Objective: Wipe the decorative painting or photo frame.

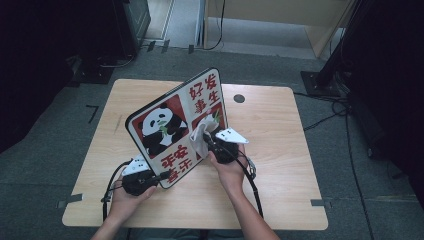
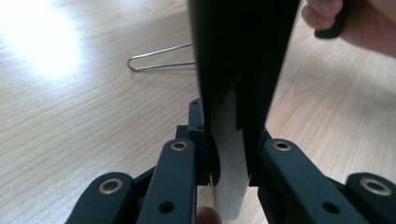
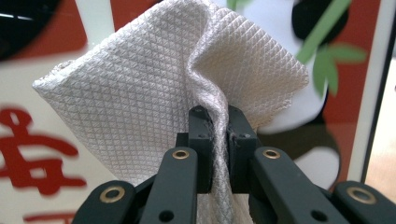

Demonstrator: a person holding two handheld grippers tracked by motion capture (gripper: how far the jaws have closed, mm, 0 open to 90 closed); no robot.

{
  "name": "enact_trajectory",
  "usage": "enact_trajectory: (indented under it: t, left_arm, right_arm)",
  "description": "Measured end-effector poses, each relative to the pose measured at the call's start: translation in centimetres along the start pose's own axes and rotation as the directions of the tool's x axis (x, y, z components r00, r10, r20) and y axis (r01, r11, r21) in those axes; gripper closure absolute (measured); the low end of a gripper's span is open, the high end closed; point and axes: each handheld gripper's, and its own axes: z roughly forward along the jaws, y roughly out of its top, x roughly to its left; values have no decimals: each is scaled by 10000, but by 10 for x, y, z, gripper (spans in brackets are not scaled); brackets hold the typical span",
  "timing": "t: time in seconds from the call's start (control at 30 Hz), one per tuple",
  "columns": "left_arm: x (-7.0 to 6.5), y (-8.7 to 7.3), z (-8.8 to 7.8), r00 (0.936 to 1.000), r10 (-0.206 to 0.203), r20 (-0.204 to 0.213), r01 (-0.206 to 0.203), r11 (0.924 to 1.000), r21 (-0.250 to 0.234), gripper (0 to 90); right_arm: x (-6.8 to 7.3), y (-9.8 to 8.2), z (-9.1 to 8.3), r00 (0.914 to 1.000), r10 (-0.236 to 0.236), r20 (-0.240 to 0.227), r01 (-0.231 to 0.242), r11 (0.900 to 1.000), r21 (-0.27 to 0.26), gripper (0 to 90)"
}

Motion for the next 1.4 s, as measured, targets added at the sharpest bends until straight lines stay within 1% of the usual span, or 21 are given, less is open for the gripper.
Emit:
enact_trajectory:
  t: [0.17,0.2,0.23,0.33,0.47,0.57,0.67,0.7,0.87,1.0,1.13,1.23,1.3,1.4]
  left_arm:
    - [0,0,0,10000,-19,0,19,10000,-4,806]
    - [0,0,0,10000,-5,-5,5,10000,4,806]
    - [0,0,0,10000,-5,-12,5,10000,7,806]
    - [0,0,1,10000,-10,-13,10,10000,3,805]
    - [0,0,1,10000,7,-10,-7,10000,1,805]
    - [0,0,1,10000,34,-18,-34,10000,8,805]
    - [0,0,1,10000,63,-20,-63,10000,7,804]
    - [0,1,1,10000,70,-23,-70,10000,6,804]
    - [0,1,1,10000,87,-30,-87,10000,16,804]
    - [-1,1,1,9999,110,-36,-110,9999,23,803]
    - [-1,1,1,9999,126,-38,-126,9999,27,803]
    - [0,1,1,9999,130,-39,-130,9999,27,803]
    - [-1,1,1,9999,118,-37,-118,9999,22,803]
    - [0,1,1,9999,111,-32,-111,9999,19,803]
  right_arm:
    - [-1,-16,2,10000,69,12,-69,9993,354,835]
    - [-2,-20,2,9999,169,14,-170,9988,462,836]
    - [-2,-22,3,9997,262,30,-263,9982,533,836]
    - [-3,-28,4,9995,311,87,-316,9972,676,836]
    - [-3,-30,4,9992,398,48,-400,9968,697,836]
    - [-2,-28,3,9990,454,13,-454,9970,622,837]
    - [0,-22,2,9992,398,-15,-398,9984,397,837]
    - [1,-20,2,9989,457,-72,-454,9982,392,837]
    - [6,-7,0,9994,302,-143,-302,9995,-6,837]
    - [9,3,-1,9997,163,-167,-166,9997,-172,837]
    - [11,13,-3,9998,92,-168,-100,9990,-436,837]
    - [14,21,-4,9997,130,-184,-141,9982,-590,837]
    - [15,27,-4,9998,16,-180,-30,9971,-756,837]
    - [18,36,-6,9998,11,-213,-31,9955,-948,837]
